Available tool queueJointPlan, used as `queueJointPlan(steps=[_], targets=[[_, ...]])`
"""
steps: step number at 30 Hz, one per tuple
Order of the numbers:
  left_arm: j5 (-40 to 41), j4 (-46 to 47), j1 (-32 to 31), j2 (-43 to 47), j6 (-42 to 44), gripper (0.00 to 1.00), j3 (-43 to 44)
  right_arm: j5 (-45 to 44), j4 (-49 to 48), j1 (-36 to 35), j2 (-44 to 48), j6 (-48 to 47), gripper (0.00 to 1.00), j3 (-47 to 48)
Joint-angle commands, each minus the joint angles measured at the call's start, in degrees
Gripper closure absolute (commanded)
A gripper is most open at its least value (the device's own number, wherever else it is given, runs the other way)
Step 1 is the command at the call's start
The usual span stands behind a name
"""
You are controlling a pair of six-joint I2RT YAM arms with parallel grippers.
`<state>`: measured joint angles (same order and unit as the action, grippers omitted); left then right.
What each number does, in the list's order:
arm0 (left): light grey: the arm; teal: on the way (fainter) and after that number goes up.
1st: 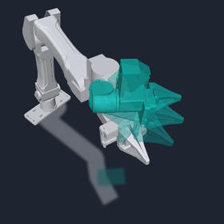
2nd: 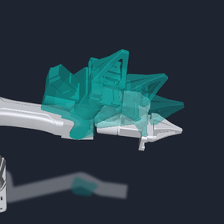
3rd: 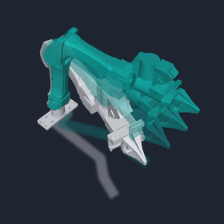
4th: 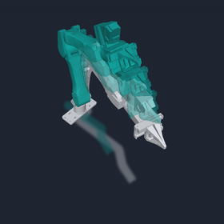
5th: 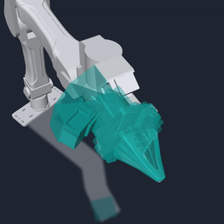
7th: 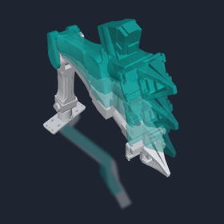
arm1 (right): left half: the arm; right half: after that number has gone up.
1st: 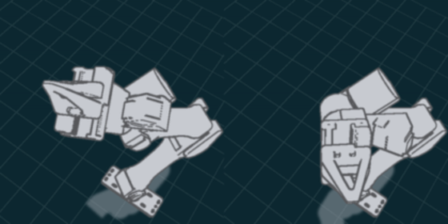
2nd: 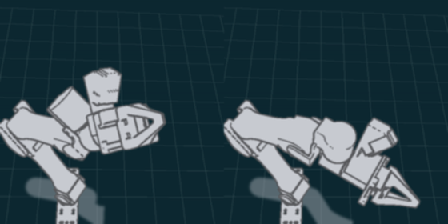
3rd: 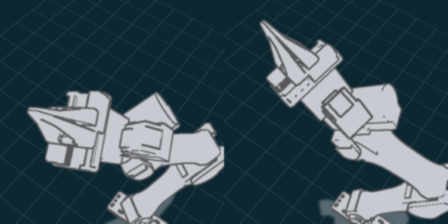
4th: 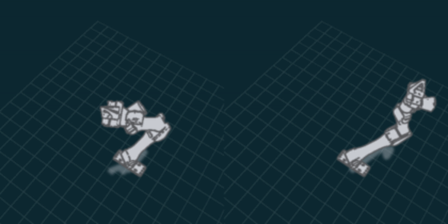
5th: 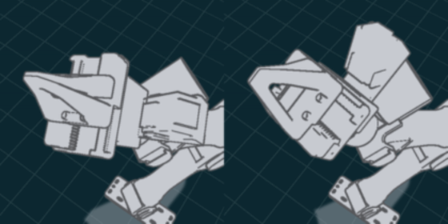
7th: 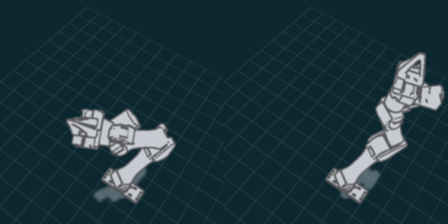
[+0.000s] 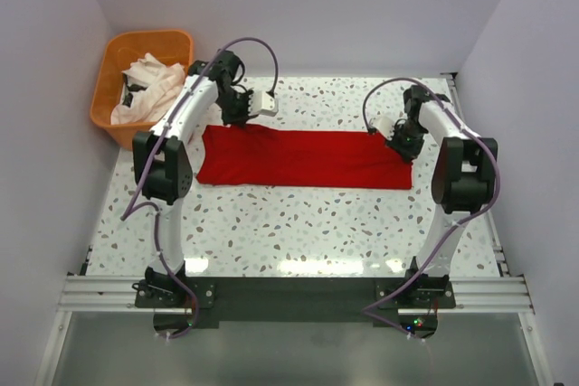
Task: Fold and stack the t-shirts
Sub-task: Fold the tshirt
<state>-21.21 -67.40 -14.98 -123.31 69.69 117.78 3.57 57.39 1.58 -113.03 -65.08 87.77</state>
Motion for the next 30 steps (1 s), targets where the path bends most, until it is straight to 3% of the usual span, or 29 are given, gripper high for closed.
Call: queueJointPlan(steps=[1, 13, 14, 15, 17, 18, 19, 21, 25, 30], targets=[[-0.41, 0.16, 0.74, -1.15, 1.32, 1.0, 2.02, -1.55, -0.43, 0.44, -1.93, 0.83, 1.0, 3.63], [-0.06, 4.02, 1.27, -1.5, 0.27, 1.0, -1.67, -3.04, -1.31, -0.18, -4.12, 1.88, 0.99, 5.57], [0.38, 4.46, 1.36, -1.59, 0.1, 1.0, -2.37, -3.22, -1.49, -0.27, -4.13, 1.97, 0.97, 5.75], [0.47, 5.68, 1.36, -1.5, -0.43, 1.0, -2.64, -3.4, -1.75, -0.35, -4.21, 2.41, 0.87, 5.75], [0.82, 6.66, 1.45, -1.59, -0.96, 0.92, -3.34, -3.4, -1.84, -0.44, -4.3, 2.76, 0.79, 5.84], [1.43, 8.23, 1.62, -1.5, -2.44, 0.85, -3.52, -3.4, -2.45, -0.44, -4.21, 3.55, 0.65, 5.84], [1.61, 9.2, 1.8, -1.5, -3.5, 0.68, -3.61, -3.4, -2.71, -0.44, -4.13, 3.99, 0.6, 5.92], [1.7, 11.57, 2.94, -1.24, -7.26, 0.59, -2.82, -4.28, -2.98, -0.44, -3.51, 6.18, 0.54, 6.88], [-0.4, 11.5, 6.01, 0.08, -14.48, 0.46, -0.79, -3.66, -0.35, -0.35, -1.23, 10.49, 0.52, 9.52], [-6.81, 9.3, 7.51, 6.65, -21.16, 0.46, -10.44, 1.78, 4.92, -0.88, 0.97, 14.8, 0.61, 8.57]])
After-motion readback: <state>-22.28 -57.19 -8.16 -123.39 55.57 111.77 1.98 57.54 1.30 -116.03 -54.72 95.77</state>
